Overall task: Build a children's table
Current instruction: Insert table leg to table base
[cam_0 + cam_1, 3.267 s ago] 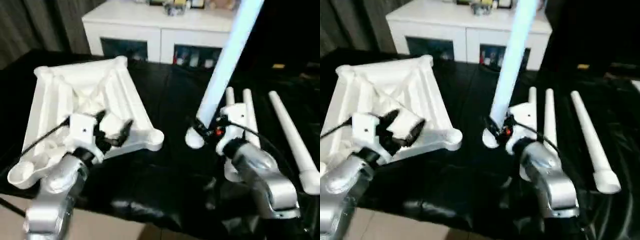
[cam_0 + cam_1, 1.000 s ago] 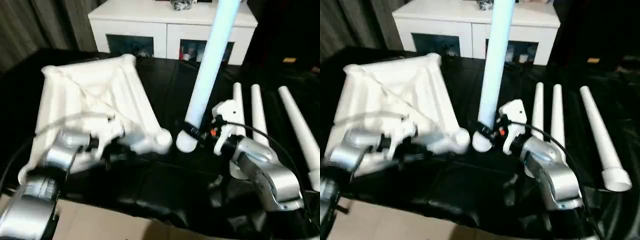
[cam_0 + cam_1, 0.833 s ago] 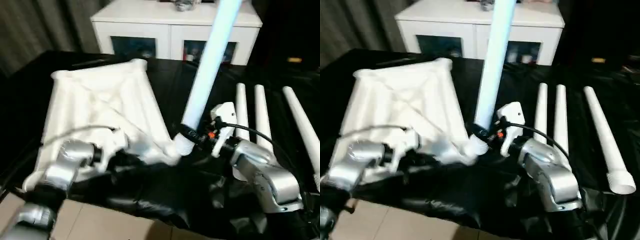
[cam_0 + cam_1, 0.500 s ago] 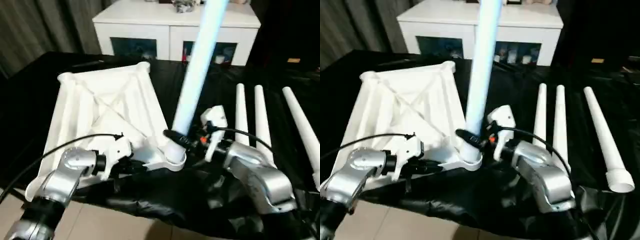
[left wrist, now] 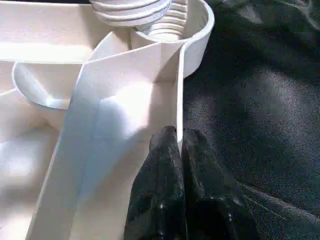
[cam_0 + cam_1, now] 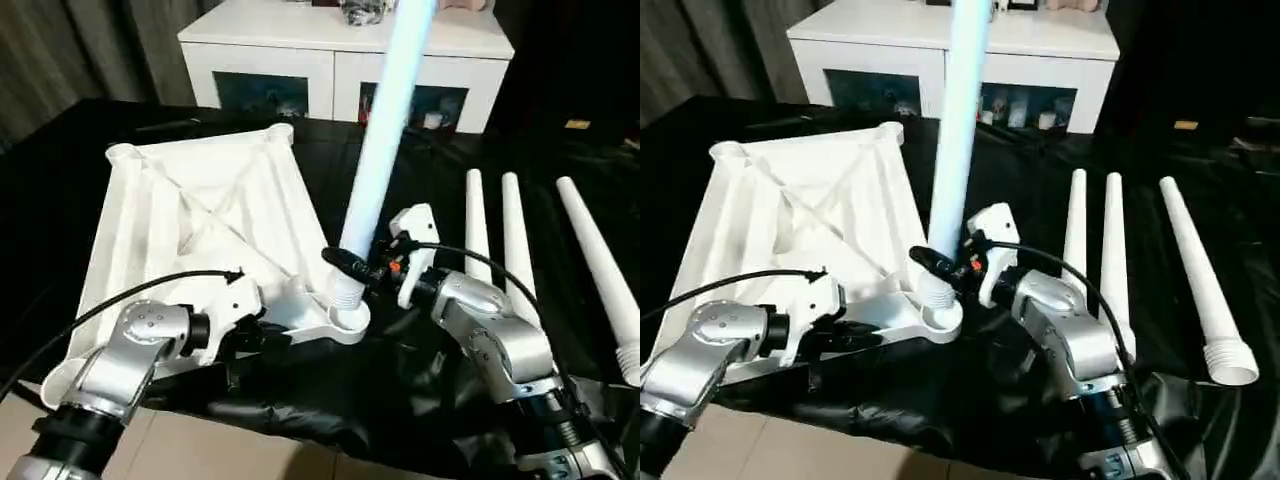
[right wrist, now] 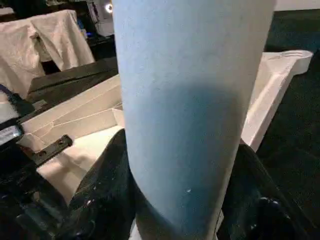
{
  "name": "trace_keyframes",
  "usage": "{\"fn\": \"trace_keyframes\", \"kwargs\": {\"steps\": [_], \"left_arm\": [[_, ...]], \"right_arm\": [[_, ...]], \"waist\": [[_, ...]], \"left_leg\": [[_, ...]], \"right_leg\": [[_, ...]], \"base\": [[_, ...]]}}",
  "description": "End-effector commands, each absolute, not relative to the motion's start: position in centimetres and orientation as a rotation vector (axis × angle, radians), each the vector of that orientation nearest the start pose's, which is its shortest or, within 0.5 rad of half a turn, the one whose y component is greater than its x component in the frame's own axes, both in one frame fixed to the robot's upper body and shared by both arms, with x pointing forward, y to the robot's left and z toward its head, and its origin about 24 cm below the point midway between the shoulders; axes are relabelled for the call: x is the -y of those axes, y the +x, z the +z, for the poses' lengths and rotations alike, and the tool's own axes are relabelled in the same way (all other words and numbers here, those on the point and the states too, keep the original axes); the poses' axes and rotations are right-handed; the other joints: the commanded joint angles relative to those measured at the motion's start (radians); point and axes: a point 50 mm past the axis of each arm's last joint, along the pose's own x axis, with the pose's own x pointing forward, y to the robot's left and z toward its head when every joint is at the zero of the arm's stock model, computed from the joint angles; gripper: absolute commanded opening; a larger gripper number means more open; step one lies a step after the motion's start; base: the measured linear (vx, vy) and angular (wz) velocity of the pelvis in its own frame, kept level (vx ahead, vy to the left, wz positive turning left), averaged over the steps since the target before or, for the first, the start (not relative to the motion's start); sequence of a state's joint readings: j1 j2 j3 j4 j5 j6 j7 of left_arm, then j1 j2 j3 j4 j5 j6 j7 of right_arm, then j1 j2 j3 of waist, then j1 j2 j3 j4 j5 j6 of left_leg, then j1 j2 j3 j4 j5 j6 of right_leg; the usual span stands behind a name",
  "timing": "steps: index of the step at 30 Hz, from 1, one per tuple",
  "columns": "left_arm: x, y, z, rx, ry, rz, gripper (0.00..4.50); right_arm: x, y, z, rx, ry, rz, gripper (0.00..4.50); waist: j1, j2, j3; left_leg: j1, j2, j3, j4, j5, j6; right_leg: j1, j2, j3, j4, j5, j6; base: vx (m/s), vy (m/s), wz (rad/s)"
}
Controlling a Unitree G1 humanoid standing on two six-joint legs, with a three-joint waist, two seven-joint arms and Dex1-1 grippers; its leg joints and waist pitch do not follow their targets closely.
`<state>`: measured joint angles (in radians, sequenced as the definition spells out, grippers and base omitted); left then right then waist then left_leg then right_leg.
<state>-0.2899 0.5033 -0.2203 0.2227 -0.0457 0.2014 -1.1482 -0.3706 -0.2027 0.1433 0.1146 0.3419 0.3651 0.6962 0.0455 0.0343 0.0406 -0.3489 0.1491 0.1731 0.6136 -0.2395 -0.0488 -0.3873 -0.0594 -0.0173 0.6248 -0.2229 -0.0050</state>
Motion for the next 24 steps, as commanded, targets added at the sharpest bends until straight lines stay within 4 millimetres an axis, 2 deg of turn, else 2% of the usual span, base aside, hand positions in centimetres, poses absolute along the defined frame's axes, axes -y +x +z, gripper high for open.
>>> {"fn": "trace_keyframes", "kwargs": {"steps": [1, 5, 7, 19, 24], "left_arm": [[-17.0, 26.4, 3.3, -0.495, 0.311, -1.231, 0.00], [-17.2, 26.7, 3.5, -0.496, 0.322, -1.219, 0.00], [-17.2, 26.8, 3.6, -0.494, 0.330, -1.218, 0.00], [-16.9, 26.7, 3.9, -0.479, 0.332, -1.225, 0.00], [-17.0, 26.8, 4.1, -0.465, 0.328, -1.201, 0.00]], "right_arm": [[10.2, 29.1, 6.7, -0.233, 0.139, 0.951, 1.82], [10.4, 28.5, 7.7, -0.217, 0.164, 1.019, 1.82], [10.5, 28.3, 7.8, -0.229, 0.122, 1.045, 1.82], [10.9, 29.1, 6.6, -0.248, 0.141, 0.955, 1.82], [11.7, 28.4, 5.3, -0.259, 0.166, 0.892, 1.82]], "waist": [[0.003, -0.007, -0.045], [0.003, -0.008, -0.044], [0.002, -0.010, -0.044], [0.002, -0.011, -0.044], [0.002, -0.010, -0.042]], "left_leg": [[-0.001, 0.075, -0.028, -0.087, -0.088, 0.049], [-0.002, 0.075, -0.029, -0.088, -0.091, 0.055], [-0.002, 0.075, -0.027, -0.087, -0.098, 0.051], [-0.001, 0.076, -0.027, -0.087, -0.092, 0.049], [-0.001, 0.077, -0.028, -0.090, -0.107, 0.040]], "right_leg": [[0.042, -0.086, 0.046, -0.066, -0.035, -0.253], [0.043, -0.086, 0.046, -0.067, -0.037, -0.257], [0.042, -0.086, 0.046, -0.070, -0.057, -0.257], [0.039, -0.088, 0.046, -0.070, -0.064, -0.264], [0.038, -0.087, 0.046, -0.070, -0.068, -0.259]], "base": [[0.000, 0.000, 0.00], [0.000, 0.000, 0.00], [0.000, 0.000, 0.00], [0.000, 0.000, 0.00], [0.000, 0.000, 0.00]]}}
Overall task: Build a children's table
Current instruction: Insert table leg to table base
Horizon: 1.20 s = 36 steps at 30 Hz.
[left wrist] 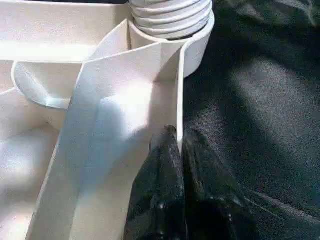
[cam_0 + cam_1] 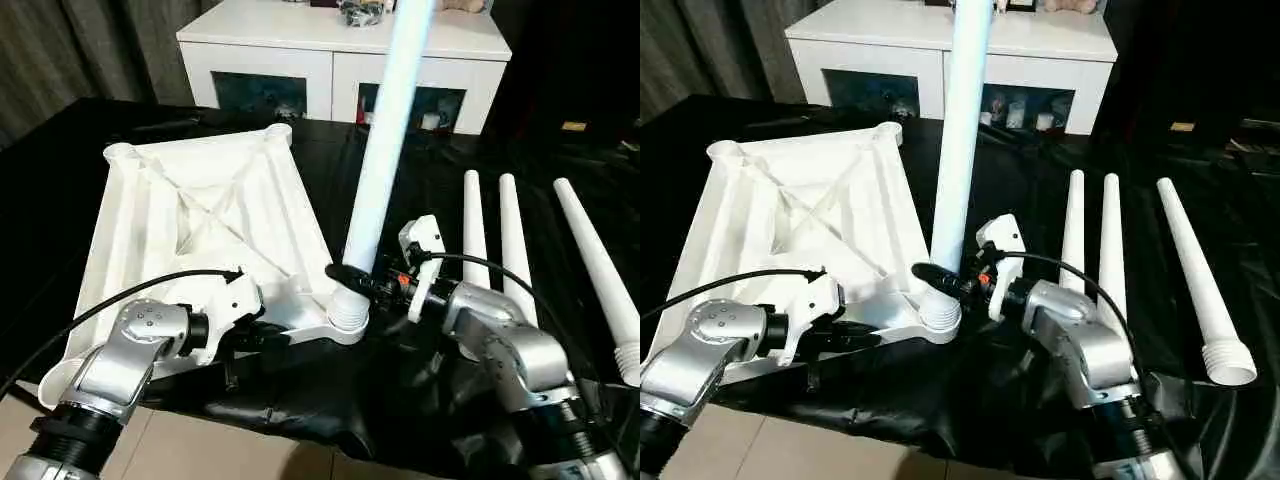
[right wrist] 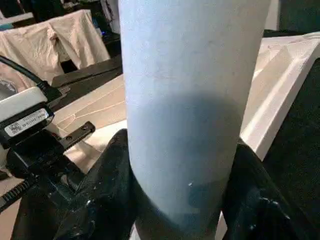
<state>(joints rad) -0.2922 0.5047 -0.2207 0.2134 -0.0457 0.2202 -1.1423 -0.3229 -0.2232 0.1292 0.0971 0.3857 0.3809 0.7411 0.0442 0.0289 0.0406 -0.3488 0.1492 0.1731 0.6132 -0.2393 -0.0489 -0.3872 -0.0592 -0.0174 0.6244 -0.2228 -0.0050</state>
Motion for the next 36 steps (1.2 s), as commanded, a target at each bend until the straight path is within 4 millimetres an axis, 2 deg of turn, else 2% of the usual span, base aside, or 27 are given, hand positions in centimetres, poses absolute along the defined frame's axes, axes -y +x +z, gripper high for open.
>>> {"fn": "trace_keyframes", "kwargs": {"steps": [1, 3, 4, 7, 8, 9, 10, 11, 13, 14, 17, 21, 22, 24, 26, 27, 29, 30, 31, 36], "left_arm": [[-17.0, 26.8, 4.1, -0.464, 0.327, -1.200, 0.00], [-17.0, 26.9, 4.2, -0.461, 0.323, -1.194, 0.00], [-17.0, 26.9, 4.2, -0.458, 0.320, -1.188, 0.00], [-17.1, 27.1, 4.2, -0.450, 0.317, -1.175, 0.00], [-17.1, 27.2, 4.3, -0.445, 0.315, -1.169, 0.00], [-17.1, 27.2, 4.3, -0.445, 0.315, -1.169, 0.00], [-17.1, 27.3, 4.4, -0.435, 0.311, -1.157, 0.00], [-17.1, 27.5, 4.5, -0.427, 0.308, -1.145, 0.00], [-17.1, 27.6, 4.6, -0.424, 0.308, -1.142, 0.00], [-17.1, 27.7, 4.6, -0.421, 0.311, -1.139, 0.00], [-17.0, 27.8, 4.6, -0.418, 0.312, -1.136, 0.00], [-16.8, 27.7, 4.6, -0.415, 0.314, -1.139, 0.00], [-16.8, 27.6, 4.6, -0.414, 0.314, -1.140, 0.00], [-16.7, 27.5, 4.6, -0.414, 0.320, -1.142, 0.00], [-16.7, 27.3, 4.6, -0.413, 0.321, -1.144, 0.00], [-16.7, 27.3, 4.6, -0.413, 0.321, -1.144, 0.00], [-16.5, 27.0, 4.7, -0.411, 0.318, -1.152, 0.00], [-16.6, 26.8, 4.6, -0.411, 0.317, -1.156, 0.00], [-16.6, 26.8, 4.6, -0.411, 0.316, -1.157, 0.00], [-16.9, 26.7, 4.6, -0.413, 0.316, -1.153, 0.00]], "right_arm": [[11.8, 28.2, 5.2, -0.260, 0.170, 0.887, 1.82], [11.8, 27.9, 4.9, -0.263, 0.184, 0.877, 1.82], [11.9, 27.6, 4.8, -0.265, 0.184, 0.869, 1.82], [11.8, 27.0, 4.4, -0.262, 0.167, 0.861, 1.82], [11.7, 26.7, 4.3, -0.259, 0.152, 0.862, 1.82], [11.7, 26.7, 4.3, -0.259, 0.152, 0.862, 1.82], [11.6, 26.3, 4.3, -0.251, 0.133, 0.856, 1.82], [11.6, 26.0, 4.2, -0.241, 0.108, 0.843, 1.82], [11.6, 25.9, 4.3, -0.233, 0.093, 0.833, 1.82], [11.5, 25.6, 4.7, -0.215, 0.047, 0.831, 1.82], [11.2, 25.4, 5.0, -0.203, 0.012, 0.838, 1.82], [10.4, 24.9, 5.2, -0.220, -0.077, 0.896, 1.82], [10.2, 24.9, 5.2, -0.226, -0.088, 0.912, 1.82], [9.8, 24.9, 5.3, -0.236, -0.104, 0.945, 1.82], [9.6, 24.9, 5.3, -0.253, -0.111, 0.971, 1.82], [9.6, 24.9, 5.3, -0.255, -0.111, 0.973, 1.82], [9.3, 25.0, 5.0, -0.307, -0.125, 1.022, 1.82], [9.3, 25.2, 4.8, -0.336, -0.135, 1.044, 1.82], [9.3, 25.2, 4.8, -0.341, -0.137, 1.048, 1.82], [9.7, 26.2, 3.6, -0.452, -0.090, 1.066, 1.82]], "waist": [[0.004, -0.005, -0.043], [0.004, -0.002, -0.043], [0.005, 0.004, -0.043], [0.006, 0.003, -0.043], [0.007, 0.013, -0.043], [0.005, 0.008, -0.042], [0.005, 0.015, -0.042], [0.005, 0.017, -0.041], [0.004, 0.011, -0.043], [0.005, 0.021, -0.042], [0.004, 0.018, -0.044], [0.004, 0.015, -0.041], [0.003, 0.005, -0.040], [0.004, 0.005, -0.038], [0.005, -0.005, -0.039], [0.005, -0.003, -0.039], [0.003, -0.014, -0.039], [0.003, -0.017, -0.039], [0.001, -0.015, -0.040], [-0.007, -0.023, -0.038]], "left_leg": [[0.000, 0.077, -0.027, -0.089, -0.105, 0.041], [0.000, 0.076, -0.028, -0.090, -0.111, 0.039], [0.001, 0.076, -0.029, -0.091, -0.116, 0.037], [0.000, 0.076, -0.030, -0.091, -0.116, 0.034], [0.001, 0.076, -0.031, -0.092, -0.127, 0.027], [0.001, 0.076, -0.029, -0.093, -0.135, 0.027], [0.000, 0.075, -0.032, -0.094, -0.148, 0.022], [0.002, 0.077, -0.031, -0.095, -0.160, 0.016], [0.001, 0.076, -0.031, -0.095, -0.157, 0.014], [0.001, 0.076, -0.032, -0.096, -0.156, 0.014], [0.000, 0.076, -0.032, -0.096, -0.143, 0.015], [-0.001, 0.075, -0.032, -0.096, -0.155, 0.021], [-0.002, 0.076, -0.032, -0.097, -0.163, 0.023], [-0.001, 0.077, -0.033, -0.099, -0.159, 0.026], [-0.002, 0.077, -0.033, -0.098, -0.150, 0.031], [-0.002, 0.077, -0.032, -0.097, -0.144, 0.033], [-0.003, 0.078, -0.032, -0.096, -0.128, 0.042], [-0.003, 0.078, -0.031, -0.095, -0.115, 0.049], [-0.003, 0.078, -0.032, -0.095, -0.111, 0.051], [-0.004, 0.076, -0.030, -0.094, -0.112, 0.057]], "right_leg": [[0.039, -0.087, 0.047, -0.070, -0.063, -0.257], [0.037, -0.085, 0.046, -0.071, -0.058, -0.256], [0.037, -0.087, 0.046, -0.070, -0.058, -0.257], [0.039, -0.086, 0.046, -0.069, -0.045, -0.256], [0.038, -0.086, 0.046, -0.070, -0.048, -0.252], [0.038, -0.085, 0.046, -0.074, -0.051, -0.251], [0.039, -0.085, 0.046, -0.072, -0.060, -0.253], [0.037, -0.085, 0.046, -0.075, -0.071, -0.247], [0.039, -0.084, 0.047, -0.075, -0.067, -0.244], [0.038, -0.085, 0.047, -0.075, -0.062, -0.244], [0.040, -0.083, 0.045, -0.073, -0.030, -0.240], [0.041, -0.085, 0.047, -0.076, -0.066, -0.235], [0.041, -0.084, 0.048, -0.079, -0.089, -0.230], [0.038, -0.086, 0.048, -0.079, -0.118, -0.225], [0.039, -0.087, 0.049, -0.076, -0.118, -0.223], [0.038, -0.087, 0.049, -0.077, -0.114, -0.223], [0.040, -0.089, 0.049, -0.074, -0.104, -0.224], [0.039, -0.089, 0.048, -0.074, -0.099, -0.224], [0.039, -0.088, 0.047, -0.073, -0.094, -0.227], [0.039, -0.088, 0.047, -0.074, -0.092, -0.240]], "base": [[0.000, 0.000, 0.00], [0.000, 0.000, 0.00], [0.000, 0.000, 0.00], [0.000, 0.000, 0.00], [0.000, 0.000, 0.00], [0.000, 0.000, 0.00], [0.000, 0.000, 0.00], [0.000, 0.000, 0.00], [0.000, 0.000, 0.00], [0.000, 0.000, 0.00], [0.000, 0.000, 0.00], [0.000, 0.000, 0.00], [0.000, 0.000, 0.00], [0.000, 0.000, 0.00], [0.000, 0.000, 0.00], [0.000, 0.000, 0.00], [0.000, 0.000, 0.00], [0.000, 0.000, 0.00], [0.000, 0.000, 0.00], [0.000, 0.000, 0.00]]}}
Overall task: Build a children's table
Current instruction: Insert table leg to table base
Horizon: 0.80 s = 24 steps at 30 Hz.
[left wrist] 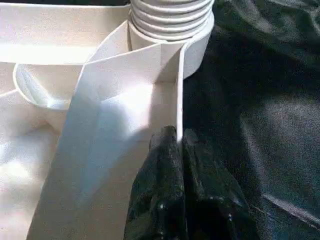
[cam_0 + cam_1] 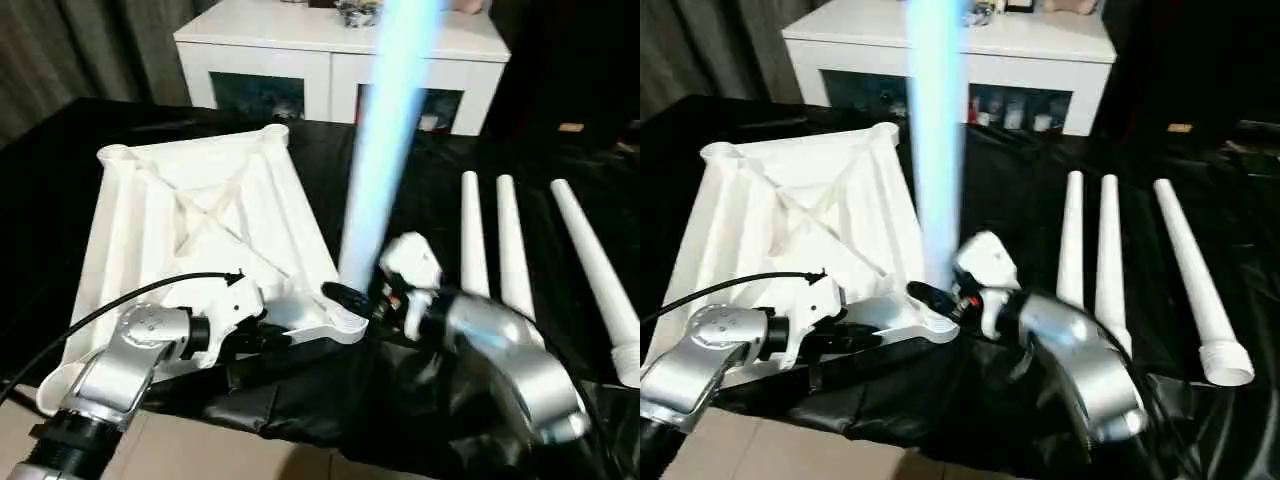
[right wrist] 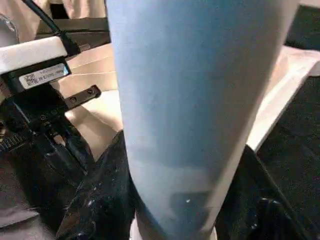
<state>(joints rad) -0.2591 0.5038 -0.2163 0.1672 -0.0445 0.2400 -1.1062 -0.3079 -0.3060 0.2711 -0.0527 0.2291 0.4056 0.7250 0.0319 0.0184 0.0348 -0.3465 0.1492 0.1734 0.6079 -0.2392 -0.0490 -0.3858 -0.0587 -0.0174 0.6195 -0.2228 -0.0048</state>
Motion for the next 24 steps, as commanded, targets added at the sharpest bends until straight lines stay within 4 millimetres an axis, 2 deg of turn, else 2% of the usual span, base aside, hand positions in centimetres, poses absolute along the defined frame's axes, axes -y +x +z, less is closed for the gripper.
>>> {"fn": "trace_keyframes", "kwargs": {"steps": [1, 2, 3, 5, 12, 16, 18, 19, 22, 24], "left_arm": [[-16.9, 26.6, 4.6, -0.413, 0.316, -1.153, 0.00], [-16.9, 26.6, 4.6, -0.413, 0.317, -1.152, 0.00], [-16.9, 26.6, 4.7, -0.414, 0.318, -1.149, 0.00], [-17.0, 26.7, 4.7, -0.415, 0.320, -1.146, 0.00], [-17.3, 26.7, 4.9, -0.414, 0.324, -1.133, 0.00], [-17.3, 26.7, 4.9, -0.411, 0.323, -1.127, 0.00], [-17.2, 26.8, 4.9, -0.407, 0.319, -1.124, 0.00], [-17.2, 26.8, 4.9, -0.406, 0.318, -1.123, 0.00], [-17.2, 26.9, 5.0, -0.404, 0.319, -1.122, 0.00], [-17.1, 27.1, 5.1, -0.400, 0.321, -1.122, 0.00]], "right_arm": [[9.8, 26.2, 3.4, -0.461, -0.093, 1.065, 1.82], [9.9, 26.3, 3.1, -0.478, -0.088, 1.064, 1.82], [10.1, 26.3, 2.9, -0.490, -0.080, 1.065, 1.82], [10.3, 26.3, 2.6, -0.505, -0.069, 1.065, 1.82], [11.3, 26.4, 1.2, -0.540, 0.003, 1.018, 1.82], [11.6, 26.7, 1.3, -0.506, 0.064, 0.956, 1.82], [12.2, 26.6, 1.3, -0.493, 0.134, 0.905, 1.82], [12.3, 26.5, 1.3, -0.490, 0.143, 0.897, 1.82], [12.6, 25.9, 1.2, -0.486, 0.127, 0.890, 1.82], [12.5, 25.1, 1.3, -0.481, 0.079, 0.916, 1.82]], "waist": [[0.004, -0.017, -0.032], [0.005, -0.015, -0.032], [0.003, -0.019, -0.030], [0.003, -0.017, -0.030], [0.003, -0.022, -0.031], [0.003, -0.020, -0.031], [0.003, -0.012, -0.031], [0.003, -0.014, -0.032], [0.004, -0.009, -0.033], [0.008, -0.005, -0.034]], "left_leg": [[-0.005, 0.077, -0.029, -0.088, -0.116, 0.057], [-0.005, 0.077, -0.031, -0.090, -0.123, 0.053], [-0.003, 0.077, -0.030, -0.091, -0.139, 0.049], [0.000, 0.077, -0.031, -0.093, -0.156, 0.041], [0.006, 0.078, -0.032, -0.100, -0.199, 0.019], [0.006, 0.079, -0.032, -0.102, -0.209, 0.014], [0.008, 0.079, -0.033, -0.104, -0.222, 0.009], [0.008, 0.079, -0.033, -0.105, -0.229, 0.008], [0.009, 0.078, -0.032, -0.104, -0.220, 0.008], [0.007, 0.078, -0.031, -0.104, -0.189, 0.014]], "right_leg": [[0.038, -0.088, 0.047, -0.071, -0.101, -0.239], [0.038, -0.090, 0.047, -0.072, -0.119, -0.235], [0.036, -0.089, 0.048, -0.075, -0.145, -0.230], [0.036, -0.089, 0.049, -0.077, -0.177, -0.224], [0.034, -0.088, 0.050, -0.082, -0.206, -0.216], [0.033, -0.087, 0.050, -0.084, -0.208, -0.215], [0.030, -0.088, 0.052, -0.085, -0.213, -0.214], [0.032, -0.087, 0.051, -0.086, -0.214, -0.214], [0.032, -0.085, 0.050, -0.085, -0.188, -0.218], [0.035, -0.084, 0.050, -0.083, -0.142, -0.221]], "base": [[0.000, 0.000, 0.00], [0.000, 0.000, 0.00], [0.000, 0.000, 0.00], [0.000, 0.000, 0.00], [0.000, 0.000, 0.00], [0.000, 0.000, 0.00], [0.000, 0.000, 0.00], [0.000, 0.000, 0.00], [0.000, 0.000, 0.00], [0.000, 0.000, 0.00]]}}
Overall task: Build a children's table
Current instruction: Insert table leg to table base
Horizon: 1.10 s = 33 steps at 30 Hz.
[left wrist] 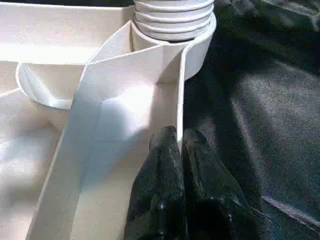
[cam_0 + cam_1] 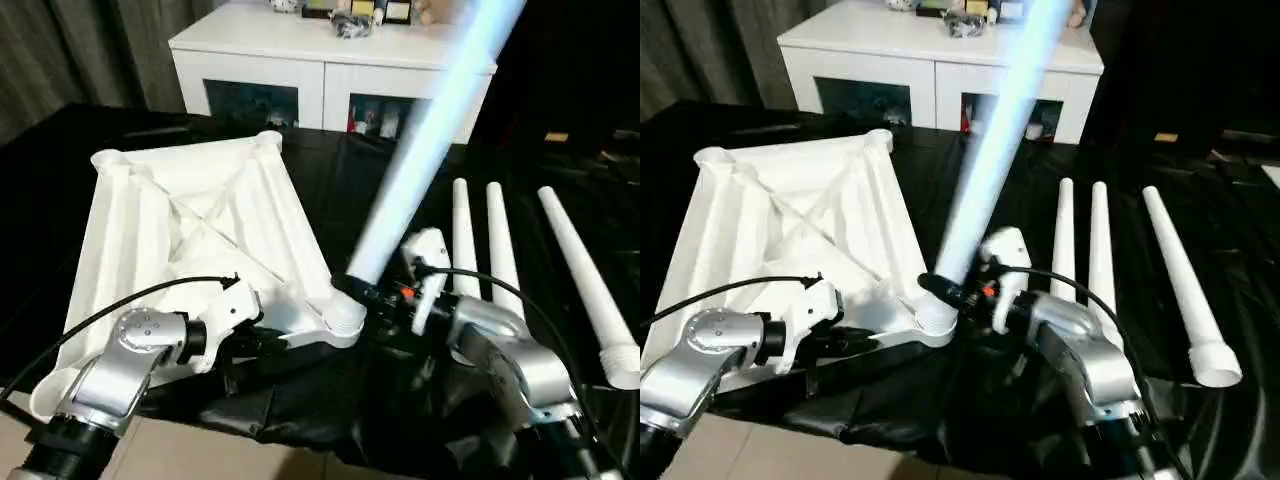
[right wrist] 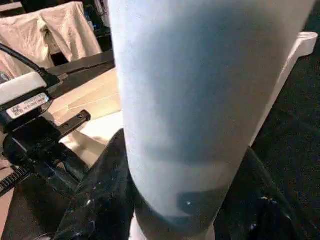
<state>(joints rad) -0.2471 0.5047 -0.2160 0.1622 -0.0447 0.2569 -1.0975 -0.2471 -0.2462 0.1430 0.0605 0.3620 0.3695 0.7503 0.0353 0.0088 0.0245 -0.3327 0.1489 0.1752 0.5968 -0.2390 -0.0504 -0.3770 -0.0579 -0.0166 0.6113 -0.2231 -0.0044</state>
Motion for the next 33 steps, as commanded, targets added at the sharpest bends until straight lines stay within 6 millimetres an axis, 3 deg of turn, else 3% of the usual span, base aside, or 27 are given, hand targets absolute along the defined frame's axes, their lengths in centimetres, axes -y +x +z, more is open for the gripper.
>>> {"fn": "trace_keyframes", "kwargs": {"steps": [1, 4, 8, 9, 10, 17, 22, 23, 30, 33], "left_arm": [[-17.1, 27.1, 5.2, -0.399, 0.322, -1.122, 0.00], [-17.0, 27.3, 5.3, -0.397, 0.324, -1.122, 0.00], [-16.9, 27.3, 5.4, -0.393, 0.330, -1.126, 0.00], [-16.9, 27.4, 5.4, -0.392, 0.331, -1.127, 0.00], [-16.9, 27.3, 5.4, -0.391, 0.332, -1.127, 0.00], [-17.1, 27.1, 5.5, -0.395, 0.335, -1.126, 0.00], [-17.2, 27.2, 5.5, -0.398, 0.337, -1.126, 0.00], [-17.2, 27.2, 5.5, -0.398, 0.338, -1.126, 0.00], [-17.2, 27.9, 5.6, -0.397, 0.349, -1.126, 0.00], [-17.1, 28.2, 5.7, -0.394, 0.350, -1.125, 0.00]], "right_arm": [[12.5, 24.9, 1.3, -0.480, 0.069, 0.922, 1.82], [12.1, 24.4, 1.5, -0.477, 0.034, 0.952, 1.82], [11.1, 24.1, 1.9, -0.475, -0.035, 1.023, 1.82], [10.9, 24.1, 2.0, -0.478, -0.047, 1.035, 1.82], [10.6, 24.1, 2.1, -0.482, -0.062, 1.060, 1.82], [9.2, 25.1, 2.2, -0.522, -0.103, 1.128, 1.82], [9.2, 25.7, 1.5, -0.561, -0.114, 1.124, 1.82], [9.2, 25.9, 1.2, -0.571, -0.118, 1.121, 1.82], [9.5, 26.2, 0.1, -0.619, -0.112, 1.099, 1.82], [9.6, 26.3, 0.0, -0.620, -0.112, 1.096, 1.82]], "waist": [[0.006, 0.003, -0.024], [0.008, 0.005, -0.024], [0.007, 0.000, -0.020], [0.007, 0.003, -0.020], [0.006, -0.003, -0.020], [0.003, -0.007, -0.017], [-0.002, -0.005, -0.017], [-0.004, -0.005, -0.016], [-0.007, -0.001, -0.013], [-0.006, -0.004, -0.010]], "left_leg": [[-0.008, 0.079, -0.033, -0.093, -0.180, 0.017], [-0.007, 0.078, -0.031, -0.092, -0.167, 0.026], [-0.006, 0.080, -0.034, -0.098, -0.222, 0.010], [-0.006, 0.080, -0.035, -0.098, -0.227, 0.008], [-0.005, 0.080, -0.034, -0.098, -0.233, 0.008], [-0.009, 0.080, -0.037, -0.100, -0.236, 0.008], [-0.008, 0.079, -0.037, -0.100, -0.247, -0.002], [-0.012, 0.079, -0.040, -0.102, -0.250, -0.003], [-0.002, 0.079, -0.040, -0.104, -0.320, -0.023], [0.002, 0.080, -0.041, -0.105, -0.350, -0.026]], "right_leg": [[0.028, -0.084, 0.048, -0.075, -0.131, -0.216], [0.028, -0.084, 0.048, -0.074, -0.100, -0.220], [0.024, -0.085, 0.049, -0.082, -0.203, -0.205], [0.023, -0.086, 0.050, -0.081, -0.210, -0.204], [0.023, -0.086, 0.050, -0.083, -0.218, -0.201], [0.021, -0.089, 0.051, -0.083, -0.255, -0.194], [0.019, -0.087, 0.051, -0.080, -0.239, -0.203], [0.022, -0.089, 0.051, -0.082, -0.255, -0.199], [0.011, -0.087, 0.053, -0.091, -0.336, -0.181], [0.005, -0.089, 0.055, -0.097, -0.392, -0.169]], "base": [[0.000, 0.000, 0.00], [0.000, 0.000, 0.00], [0.000, 0.000, 0.00], [0.000, 0.000, 0.00], [0.000, 0.000, 0.00], [0.000, 0.000, 0.00], [0.000, 0.000, 0.00], [0.000, 0.000, 0.00], [0.000, 0.000, 0.00], [0.000, 0.000, 0.00]]}}
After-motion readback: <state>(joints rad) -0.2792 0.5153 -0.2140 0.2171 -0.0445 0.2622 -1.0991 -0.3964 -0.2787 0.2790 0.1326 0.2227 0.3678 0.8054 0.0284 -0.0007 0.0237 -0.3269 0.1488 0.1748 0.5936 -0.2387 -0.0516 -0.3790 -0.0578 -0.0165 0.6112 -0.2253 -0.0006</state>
